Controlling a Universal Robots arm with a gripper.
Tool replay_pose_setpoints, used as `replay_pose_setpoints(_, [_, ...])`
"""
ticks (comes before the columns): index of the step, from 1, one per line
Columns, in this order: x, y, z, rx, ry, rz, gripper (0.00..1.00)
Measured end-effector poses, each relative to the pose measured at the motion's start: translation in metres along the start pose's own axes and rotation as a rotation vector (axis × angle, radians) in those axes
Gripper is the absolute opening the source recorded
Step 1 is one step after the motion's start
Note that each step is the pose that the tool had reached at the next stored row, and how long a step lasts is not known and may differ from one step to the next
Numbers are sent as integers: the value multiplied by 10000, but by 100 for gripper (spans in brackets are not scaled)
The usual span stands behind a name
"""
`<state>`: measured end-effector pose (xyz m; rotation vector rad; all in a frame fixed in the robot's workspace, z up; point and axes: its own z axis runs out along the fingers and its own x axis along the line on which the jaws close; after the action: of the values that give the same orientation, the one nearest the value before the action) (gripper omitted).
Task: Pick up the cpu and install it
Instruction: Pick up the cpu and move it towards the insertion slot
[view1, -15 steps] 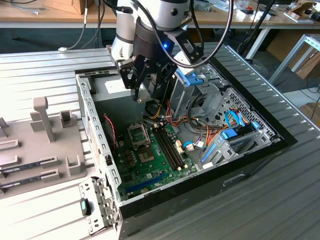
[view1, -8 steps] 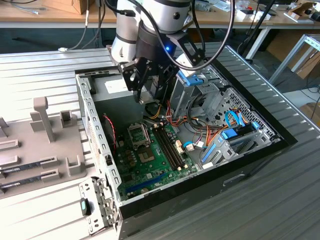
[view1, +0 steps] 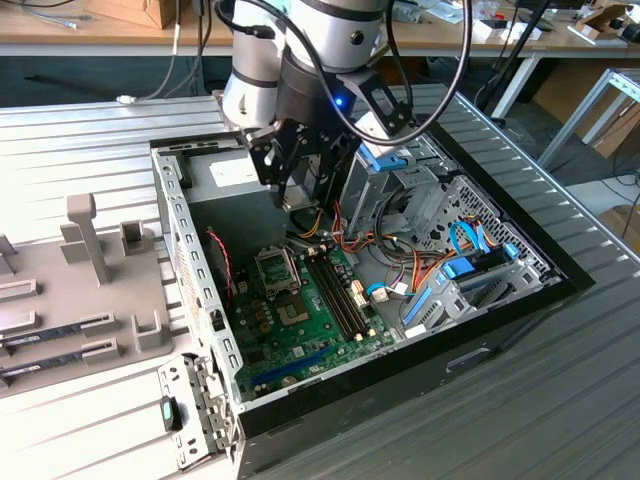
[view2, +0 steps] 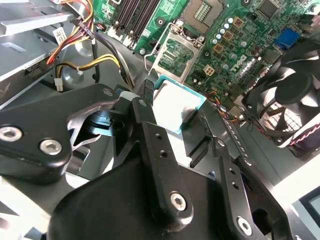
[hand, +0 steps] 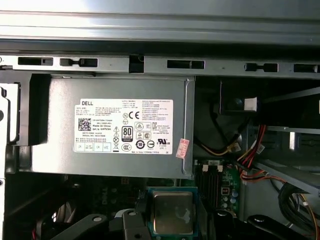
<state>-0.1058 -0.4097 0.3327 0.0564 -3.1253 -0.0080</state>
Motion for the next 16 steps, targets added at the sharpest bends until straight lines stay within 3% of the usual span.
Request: replay_pose_setpoints(16, [-86, -7, 87, 87, 3, 2, 47])
